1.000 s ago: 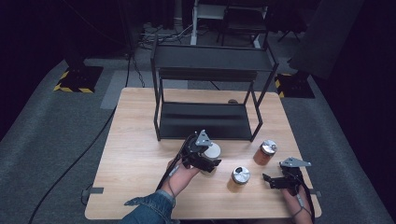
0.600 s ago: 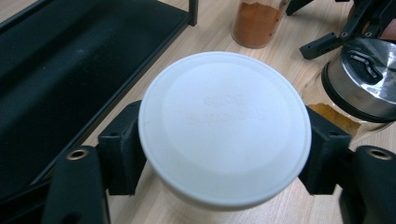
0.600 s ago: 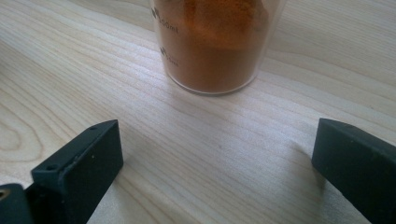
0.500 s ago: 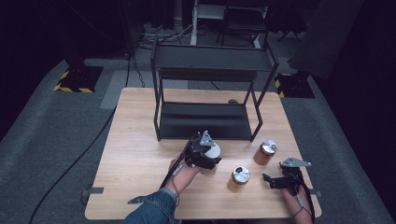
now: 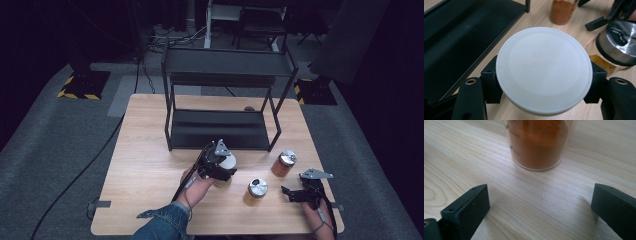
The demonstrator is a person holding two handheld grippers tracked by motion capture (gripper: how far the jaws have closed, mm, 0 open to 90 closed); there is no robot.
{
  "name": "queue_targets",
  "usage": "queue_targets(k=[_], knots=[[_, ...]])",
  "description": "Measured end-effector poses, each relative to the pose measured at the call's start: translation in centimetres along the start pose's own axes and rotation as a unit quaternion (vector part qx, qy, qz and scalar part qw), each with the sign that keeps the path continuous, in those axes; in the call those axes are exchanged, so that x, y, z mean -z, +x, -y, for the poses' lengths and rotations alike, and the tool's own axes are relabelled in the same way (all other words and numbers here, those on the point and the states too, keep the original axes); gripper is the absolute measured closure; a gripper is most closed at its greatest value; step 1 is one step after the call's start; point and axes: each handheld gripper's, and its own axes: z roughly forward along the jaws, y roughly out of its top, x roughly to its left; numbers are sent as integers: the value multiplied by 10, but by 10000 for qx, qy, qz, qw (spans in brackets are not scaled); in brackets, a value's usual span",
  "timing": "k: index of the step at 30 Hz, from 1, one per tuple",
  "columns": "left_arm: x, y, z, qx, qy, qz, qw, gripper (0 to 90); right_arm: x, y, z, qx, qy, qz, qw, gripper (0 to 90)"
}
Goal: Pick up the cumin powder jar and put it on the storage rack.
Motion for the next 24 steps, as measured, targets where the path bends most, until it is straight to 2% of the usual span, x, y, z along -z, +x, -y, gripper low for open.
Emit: queue_targets(k=[11,24], knots=[[27,3,-10,-53,-175,-2,9998,335,0,0,0,1,1,1,10000,15],[57,17,-36,-66,-217,-41,9997,335,0,0,0,0,2,1,10000,15]])
